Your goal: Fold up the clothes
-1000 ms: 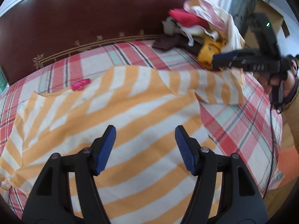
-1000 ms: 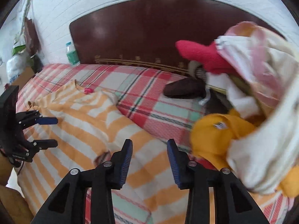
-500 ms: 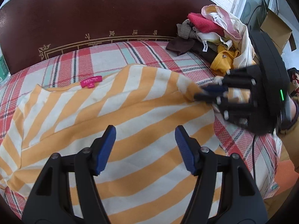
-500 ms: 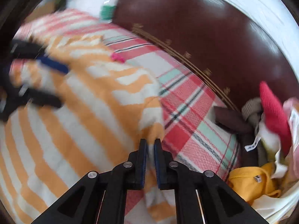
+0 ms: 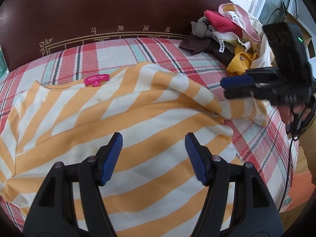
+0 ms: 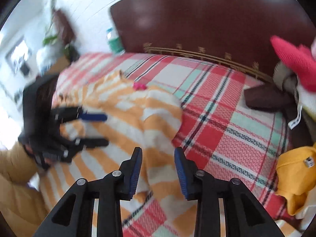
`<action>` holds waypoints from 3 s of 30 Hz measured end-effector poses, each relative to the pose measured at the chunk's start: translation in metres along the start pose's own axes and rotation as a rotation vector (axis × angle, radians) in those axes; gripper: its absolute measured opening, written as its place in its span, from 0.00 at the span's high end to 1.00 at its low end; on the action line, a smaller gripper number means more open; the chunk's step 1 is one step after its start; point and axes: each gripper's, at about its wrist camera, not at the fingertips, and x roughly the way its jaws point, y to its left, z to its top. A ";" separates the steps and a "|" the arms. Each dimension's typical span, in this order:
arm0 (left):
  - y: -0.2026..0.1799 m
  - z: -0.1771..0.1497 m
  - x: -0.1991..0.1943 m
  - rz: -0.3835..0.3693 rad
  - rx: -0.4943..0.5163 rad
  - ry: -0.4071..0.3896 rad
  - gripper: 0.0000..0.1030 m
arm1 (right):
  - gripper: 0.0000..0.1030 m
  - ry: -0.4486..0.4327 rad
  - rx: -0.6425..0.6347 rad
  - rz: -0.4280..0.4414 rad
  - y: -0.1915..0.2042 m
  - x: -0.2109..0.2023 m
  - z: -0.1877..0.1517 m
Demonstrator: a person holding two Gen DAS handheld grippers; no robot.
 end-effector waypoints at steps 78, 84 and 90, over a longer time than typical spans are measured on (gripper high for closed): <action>-0.108 0.084 0.094 -0.027 0.218 0.117 0.35 | 0.86 -0.764 0.600 -0.159 -0.052 -0.279 -0.219; -0.116 0.089 0.108 -0.070 0.174 0.128 0.35 | 0.86 -0.798 0.494 -0.067 -0.017 -0.295 -0.168; -0.076 0.074 0.050 -0.147 0.033 0.017 0.35 | 0.86 -0.725 0.424 0.036 0.014 -0.264 -0.096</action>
